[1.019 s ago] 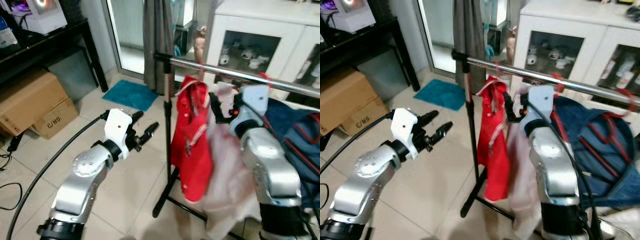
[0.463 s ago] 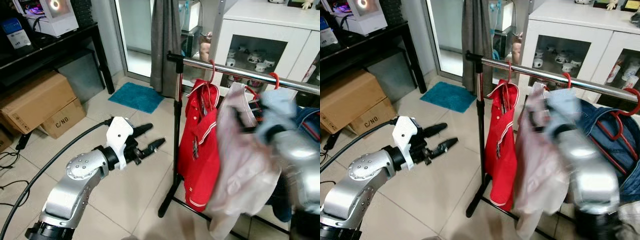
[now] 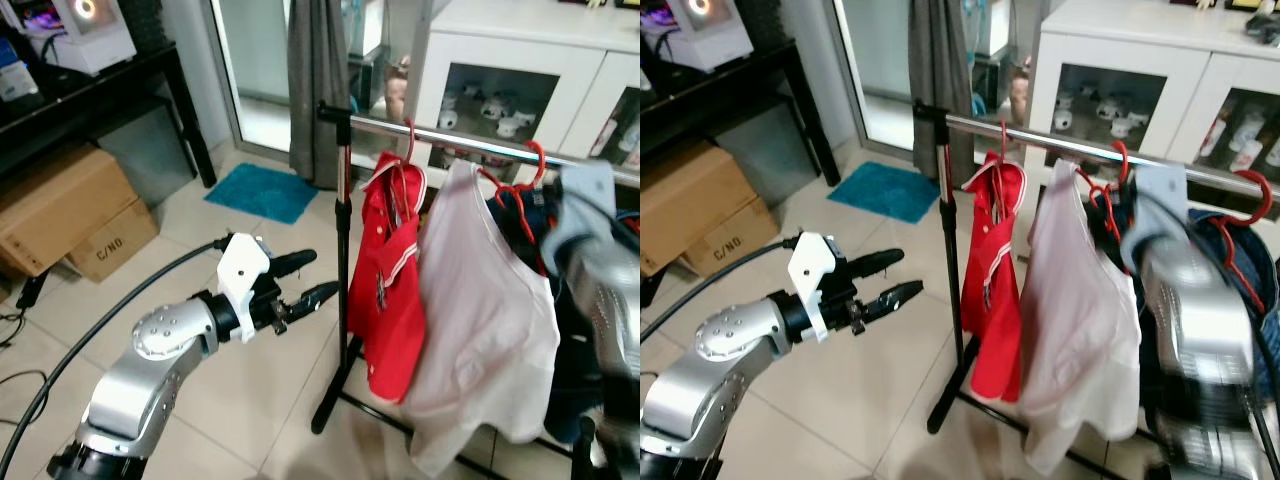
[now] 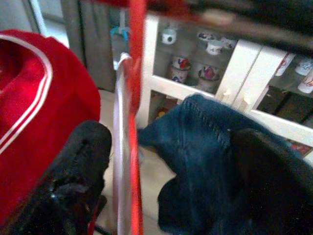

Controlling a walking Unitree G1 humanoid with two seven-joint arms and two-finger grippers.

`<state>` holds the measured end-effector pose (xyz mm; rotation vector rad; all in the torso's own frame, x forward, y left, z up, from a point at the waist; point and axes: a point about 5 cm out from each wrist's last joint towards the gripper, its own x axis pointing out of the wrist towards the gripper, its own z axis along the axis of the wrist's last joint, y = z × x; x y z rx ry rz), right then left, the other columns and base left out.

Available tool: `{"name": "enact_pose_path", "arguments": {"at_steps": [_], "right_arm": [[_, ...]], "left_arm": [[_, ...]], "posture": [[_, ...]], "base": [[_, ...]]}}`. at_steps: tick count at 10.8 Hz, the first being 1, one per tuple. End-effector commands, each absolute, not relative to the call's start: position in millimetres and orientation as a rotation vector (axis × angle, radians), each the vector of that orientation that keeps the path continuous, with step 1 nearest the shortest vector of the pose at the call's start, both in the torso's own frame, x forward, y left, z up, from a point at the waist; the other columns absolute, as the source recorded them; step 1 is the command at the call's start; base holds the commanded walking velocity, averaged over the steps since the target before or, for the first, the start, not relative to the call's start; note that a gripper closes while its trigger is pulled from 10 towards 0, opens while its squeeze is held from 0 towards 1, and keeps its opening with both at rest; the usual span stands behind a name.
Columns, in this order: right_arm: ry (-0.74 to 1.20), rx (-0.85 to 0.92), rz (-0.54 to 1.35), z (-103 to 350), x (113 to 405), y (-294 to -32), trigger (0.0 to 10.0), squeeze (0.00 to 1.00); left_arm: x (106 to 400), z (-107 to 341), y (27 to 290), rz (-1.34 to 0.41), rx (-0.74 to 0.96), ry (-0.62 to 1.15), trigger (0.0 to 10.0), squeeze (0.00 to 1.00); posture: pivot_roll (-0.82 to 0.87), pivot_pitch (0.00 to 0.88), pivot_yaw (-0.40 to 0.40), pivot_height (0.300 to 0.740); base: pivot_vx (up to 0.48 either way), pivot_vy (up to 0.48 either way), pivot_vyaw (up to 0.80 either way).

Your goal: Hang hanger

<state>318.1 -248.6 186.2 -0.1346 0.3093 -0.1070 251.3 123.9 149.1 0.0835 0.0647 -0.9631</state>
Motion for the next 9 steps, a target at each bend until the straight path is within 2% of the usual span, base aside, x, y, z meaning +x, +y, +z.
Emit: {"name": "enact_pose_path", "arguments": {"at_steps": [1,5,9], "right_arm": [[0.31,-0.121,-0.111,184.5,323.3,-250.6,0.0,0.0],[0.362,-0.08,-0.071,180.7,334.4,-264.8,0.0,0.0],[0.404,-0.061,-0.043,174.2,333.4,-269.9,0.0,0.0]], "left_arm": [[250.8,151.9,124.0,-0.986,0.102,0.067,10.0,0.0],[249.1,155.9,123.5,-1.013,0.106,0.061,10.0,0.0],[249.3,155.6,121.5,-1.027,0.106,0.064,10.0,0.0]], "posture": [[-0.06,0.0,0.07,0.74],[-0.05,0.0,0.055,0.74],[-0.06,0.0,0.056,0.74]], "base": [[0.0,0.0,0.0],[0.0,0.0,0.0],[0.0,0.0,0.0]]}}
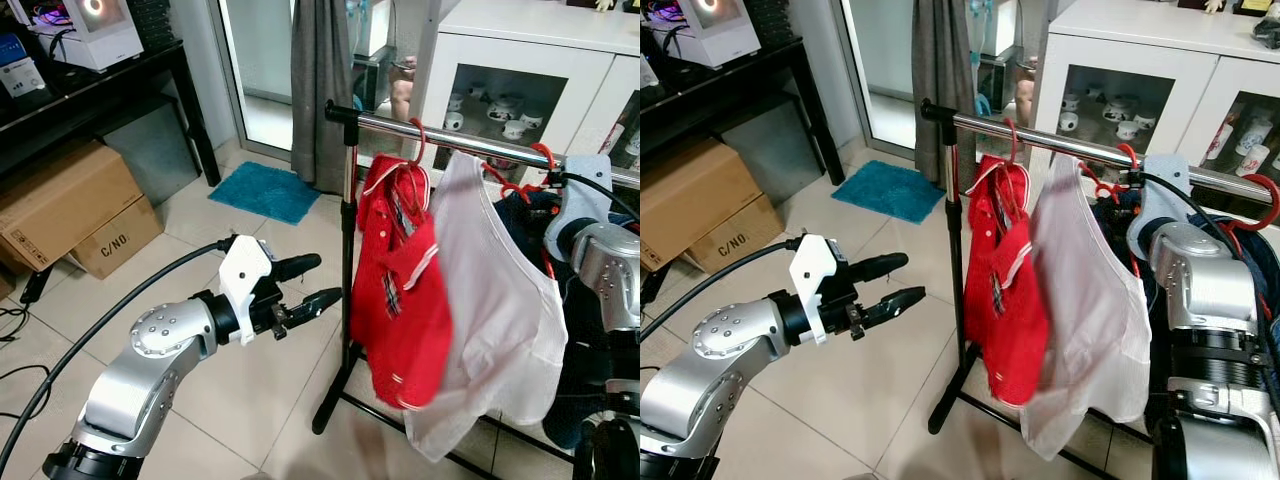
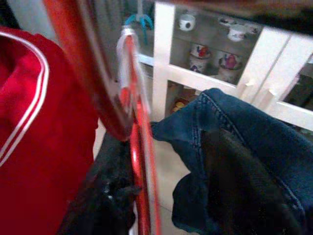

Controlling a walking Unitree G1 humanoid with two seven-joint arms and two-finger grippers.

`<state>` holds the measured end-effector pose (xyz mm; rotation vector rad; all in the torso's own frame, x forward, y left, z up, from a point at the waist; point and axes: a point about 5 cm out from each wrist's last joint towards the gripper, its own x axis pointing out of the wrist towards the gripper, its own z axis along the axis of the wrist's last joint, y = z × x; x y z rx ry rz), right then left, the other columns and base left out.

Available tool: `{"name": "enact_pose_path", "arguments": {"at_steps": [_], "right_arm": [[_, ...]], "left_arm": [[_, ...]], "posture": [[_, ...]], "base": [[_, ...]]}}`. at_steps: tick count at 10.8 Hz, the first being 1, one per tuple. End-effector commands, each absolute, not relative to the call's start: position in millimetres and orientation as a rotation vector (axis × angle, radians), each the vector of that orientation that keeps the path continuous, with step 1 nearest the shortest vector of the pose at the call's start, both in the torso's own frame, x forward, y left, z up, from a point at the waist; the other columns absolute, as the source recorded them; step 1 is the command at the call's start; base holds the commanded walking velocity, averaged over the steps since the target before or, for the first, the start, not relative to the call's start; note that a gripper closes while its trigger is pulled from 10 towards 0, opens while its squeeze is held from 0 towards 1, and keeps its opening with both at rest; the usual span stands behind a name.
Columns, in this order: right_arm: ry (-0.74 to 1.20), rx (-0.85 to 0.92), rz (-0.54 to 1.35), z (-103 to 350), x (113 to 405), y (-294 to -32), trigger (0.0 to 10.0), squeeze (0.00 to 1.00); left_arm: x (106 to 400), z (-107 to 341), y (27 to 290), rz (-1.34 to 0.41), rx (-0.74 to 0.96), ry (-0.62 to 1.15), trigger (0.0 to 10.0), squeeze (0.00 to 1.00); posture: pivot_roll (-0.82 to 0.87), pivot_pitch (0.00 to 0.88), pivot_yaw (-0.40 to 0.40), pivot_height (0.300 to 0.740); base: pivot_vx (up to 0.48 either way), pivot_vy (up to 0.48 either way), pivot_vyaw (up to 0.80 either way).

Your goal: Hang hanger

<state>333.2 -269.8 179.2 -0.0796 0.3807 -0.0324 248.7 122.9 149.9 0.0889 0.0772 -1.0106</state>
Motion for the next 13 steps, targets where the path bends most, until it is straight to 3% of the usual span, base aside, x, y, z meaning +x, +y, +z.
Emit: {"name": "enact_pose_path", "arguments": {"at_steps": [1,3,4,5,8,9,10,13], "right_arm": [[0.419,-0.064,-0.017,173.7,332.2,-270.4,0.0,0.0],[0.428,-0.075,0.012,177.2,329.2,-271.4,0.0,0.0],[0.424,-0.095,0.035,182.6,326.5,-270.5,10.0,0.07],[0.422,-0.085,0.037,184.8,324.8,-269.9,10.0,1.0],[0.434,-0.083,0.018,192.7,316.3,-273.4,10.0,1.0],[0.482,-0.114,-0.001,190.5,313.5,-275.4,10.0,0.82],[0.501,-0.109,0.022,189.5,311.3,-272.9,10.0,0.0],[0.525,-0.094,0.072,192.9,313.8,-265.3,10.0,0.0]], "left_arm": [[249.1,155.1,121.5,-1.03,0.109,0.066,10.0,0.0],[248.1,154.5,122.2,-1.03,0.113,0.07,10.0,0.0],[247.7,154.3,123.0,-1.026,0.117,0.07,10.0,0.0],[247.5,153.9,122.8,-1.025,0.117,0.069,10.0,0.0],[246.7,152.4,120.7,-1.032,0.121,0.07,10.0,0.0],[245.9,151.9,120.3,-1.034,0.121,0.07,10.0,0.0],[244.9,151.2,119.9,-1.035,0.12,0.071,10.0,0.0],[243.5,149.6,118.6,-1.045,0.119,0.077,10.0,0.0]], "posture": [[-0.06,0.0,0.054,0.74],[-0.06,0.0,0.047,0.74],[-0.06,0.0,0.04,0.74],[-0.07,0.0,0.039,0.74],[-0.07,0.0,0.034,0.74],[-0.08,0.0,0.029,0.74],[-0.08,0.0,0.028,0.74],[-0.08,0.0,0.024,0.74]], "base": [[0.0,0.0,0.0],[0.0,0.0,0.0],[0.0,0.0,0.0],[0.0,0.0,0.0],[0.0,0.0,0.0],[0.0,0.0,0.0],[0.0,0.0,0.0],[0.0,0.0,0.0]]}}
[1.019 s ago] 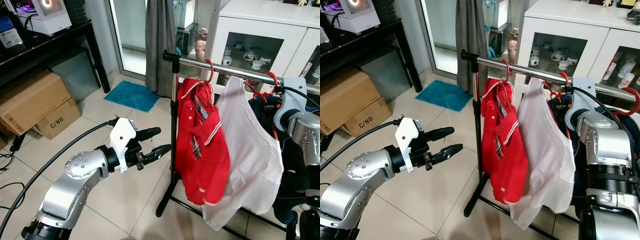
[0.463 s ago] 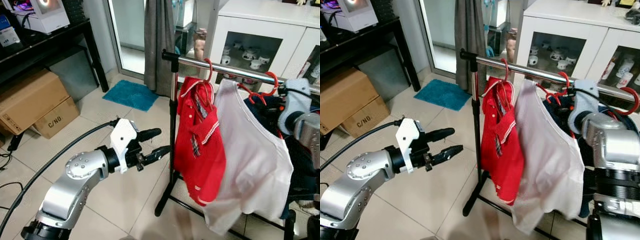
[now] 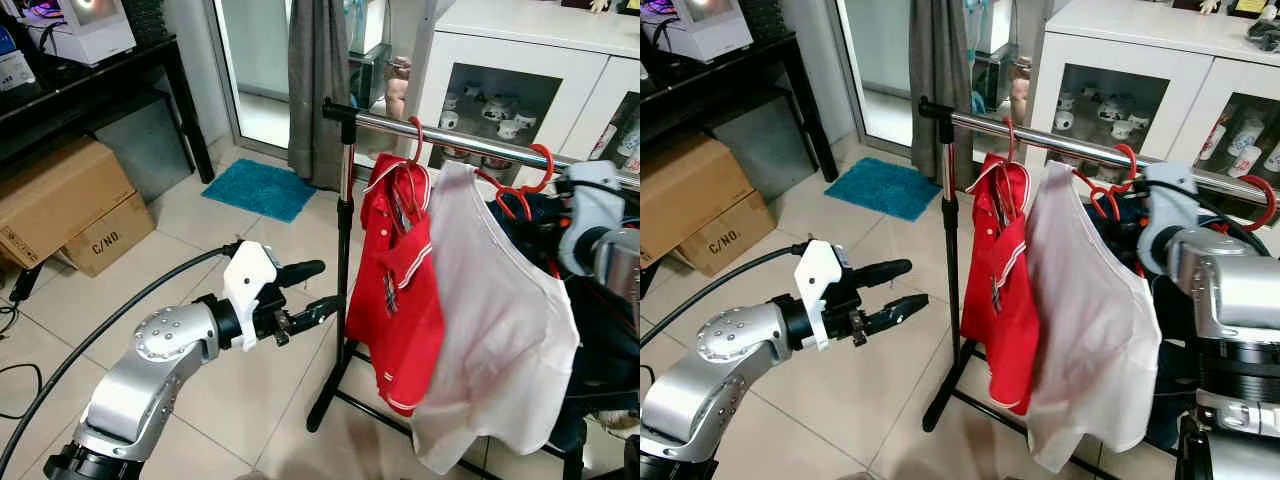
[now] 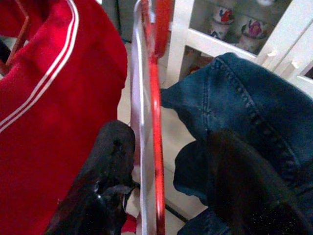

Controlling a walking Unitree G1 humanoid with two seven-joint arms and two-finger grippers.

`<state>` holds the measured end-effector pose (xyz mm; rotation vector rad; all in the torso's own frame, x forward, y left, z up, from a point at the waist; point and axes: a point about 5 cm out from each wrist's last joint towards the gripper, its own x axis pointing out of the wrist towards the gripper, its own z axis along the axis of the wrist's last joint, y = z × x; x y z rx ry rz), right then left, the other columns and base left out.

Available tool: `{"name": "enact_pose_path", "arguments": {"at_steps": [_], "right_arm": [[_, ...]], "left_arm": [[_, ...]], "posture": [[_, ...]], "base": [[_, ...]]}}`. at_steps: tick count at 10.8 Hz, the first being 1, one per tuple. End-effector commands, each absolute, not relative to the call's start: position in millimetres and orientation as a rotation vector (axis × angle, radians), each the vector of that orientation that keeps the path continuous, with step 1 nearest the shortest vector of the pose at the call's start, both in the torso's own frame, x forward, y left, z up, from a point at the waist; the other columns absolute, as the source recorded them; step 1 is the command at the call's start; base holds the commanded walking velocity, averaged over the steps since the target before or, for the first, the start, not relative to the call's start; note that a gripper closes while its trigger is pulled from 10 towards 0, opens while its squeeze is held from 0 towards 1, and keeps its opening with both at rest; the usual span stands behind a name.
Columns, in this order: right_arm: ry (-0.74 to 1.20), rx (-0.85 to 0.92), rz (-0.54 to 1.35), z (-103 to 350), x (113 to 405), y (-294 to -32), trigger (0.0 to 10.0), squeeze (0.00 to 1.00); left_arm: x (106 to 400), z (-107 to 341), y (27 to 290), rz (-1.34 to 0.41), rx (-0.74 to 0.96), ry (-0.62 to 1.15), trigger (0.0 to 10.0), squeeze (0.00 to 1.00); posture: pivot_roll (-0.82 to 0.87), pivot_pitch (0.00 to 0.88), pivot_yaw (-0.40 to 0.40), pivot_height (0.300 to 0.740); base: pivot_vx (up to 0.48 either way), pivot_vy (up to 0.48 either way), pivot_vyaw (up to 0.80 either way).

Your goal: Hang hanger

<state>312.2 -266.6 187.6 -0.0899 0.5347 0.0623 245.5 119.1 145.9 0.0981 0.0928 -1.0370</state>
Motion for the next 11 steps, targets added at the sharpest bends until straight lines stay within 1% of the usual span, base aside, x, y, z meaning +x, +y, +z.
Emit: {"name": "enact_pose_path", "arguments": {"at_steps": [1,2,3,11], "right_arm": [[0.526,-0.086,0.074,192.4,316.7,-264.4,7.0,0.0],[0.525,-0.076,0.077,192.6,318.7,-263.7,0.2,0.0],[0.523,-0.072,0.08,193.0,319.4,-263.2,0.0,0.0],[0.507,-0.062,0.098,192.1,322.2,-261.9,0.0,0.0]], "left_arm": [[243.8,149.8,118.8,-1.044,0.121,0.075,10.0,0.0],[243.4,149.7,118.4,-1.043,0.119,0.075,10.0,0.0],[243.3,149.7,118.2,-1.042,0.119,0.075,10.0,0.0],[244.1,152.4,119.7,-1.035,0.124,0.064,10.0,0.0]], "posture": [[-0.08,0.0,0.023,0.74],[-0.08,0.0,0.02,0.74],[-0.08,0.0,0.019,0.74],[-0.08,0.0,0.013,0.74]], "base": [[0.0,0.0,0.0],[0.0,0.0,0.0],[0.0,0.0,0.0],[0.0,0.0,0.0]]}}
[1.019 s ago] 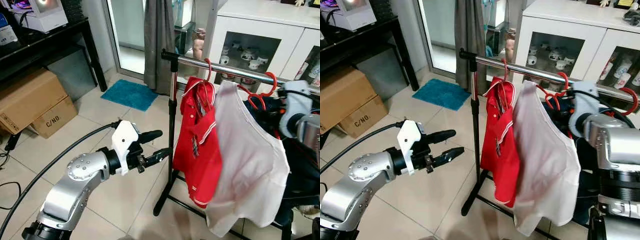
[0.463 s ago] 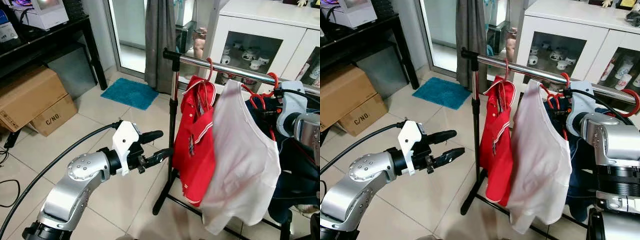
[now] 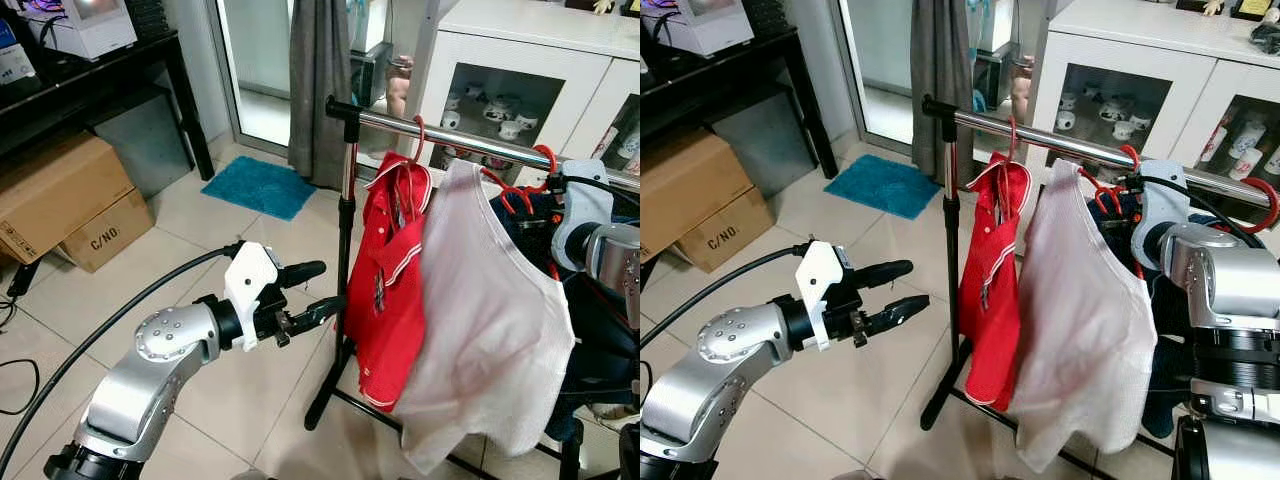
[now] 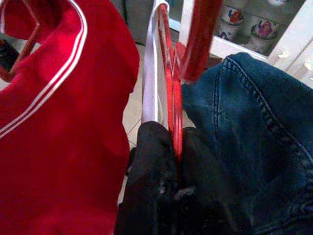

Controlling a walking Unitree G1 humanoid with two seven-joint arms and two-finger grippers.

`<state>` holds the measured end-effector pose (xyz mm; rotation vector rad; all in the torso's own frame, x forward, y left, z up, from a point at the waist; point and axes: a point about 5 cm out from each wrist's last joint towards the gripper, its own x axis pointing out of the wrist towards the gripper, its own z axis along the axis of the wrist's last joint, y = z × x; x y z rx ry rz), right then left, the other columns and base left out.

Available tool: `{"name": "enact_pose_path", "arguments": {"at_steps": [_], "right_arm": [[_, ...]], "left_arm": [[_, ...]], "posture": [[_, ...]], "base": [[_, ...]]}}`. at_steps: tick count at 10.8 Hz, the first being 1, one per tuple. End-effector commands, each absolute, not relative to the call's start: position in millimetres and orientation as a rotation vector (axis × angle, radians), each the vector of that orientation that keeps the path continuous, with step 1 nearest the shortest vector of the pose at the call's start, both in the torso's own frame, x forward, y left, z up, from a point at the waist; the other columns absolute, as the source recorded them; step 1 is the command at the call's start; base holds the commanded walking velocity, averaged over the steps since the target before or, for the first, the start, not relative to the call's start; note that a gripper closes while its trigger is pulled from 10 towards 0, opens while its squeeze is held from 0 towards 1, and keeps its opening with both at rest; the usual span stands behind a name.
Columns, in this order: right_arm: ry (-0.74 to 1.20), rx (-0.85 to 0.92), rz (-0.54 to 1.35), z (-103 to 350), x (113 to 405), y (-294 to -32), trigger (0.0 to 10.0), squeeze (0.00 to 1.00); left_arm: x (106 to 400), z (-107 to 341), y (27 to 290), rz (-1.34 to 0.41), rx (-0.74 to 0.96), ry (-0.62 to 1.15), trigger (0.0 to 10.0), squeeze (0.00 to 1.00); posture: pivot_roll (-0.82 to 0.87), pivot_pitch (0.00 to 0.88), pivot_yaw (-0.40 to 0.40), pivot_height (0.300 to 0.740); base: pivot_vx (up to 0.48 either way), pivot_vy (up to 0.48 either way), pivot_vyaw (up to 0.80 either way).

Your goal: Hang hanger

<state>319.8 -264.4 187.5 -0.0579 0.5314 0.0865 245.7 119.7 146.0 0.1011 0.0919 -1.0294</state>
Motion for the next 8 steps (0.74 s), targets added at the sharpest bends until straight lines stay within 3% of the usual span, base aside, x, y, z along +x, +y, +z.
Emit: {"name": "enact_pose_path", "arguments": {"at_steps": [1,8], "right_arm": [[0.503,-0.062,0.103,192.5,321.6,-261.7,0.0,0.0],[0.389,-0.086,0.108,210.4,317.7,-259.9,0.0,0.0]], "left_arm": [[244.6,154.2,119.9,-1.034,0.118,0.054,10.0,0.0],[249.9,164.5,120.5,-1.017,0.084,0.019,10.0,0.0]], "posture": [[-0.08,0.0,0.017,0.74],[-0.08,0.0,0.029,0.74]], "base": [[0.0,0.0,0.0],[0.0,0.0,0.0]]}}
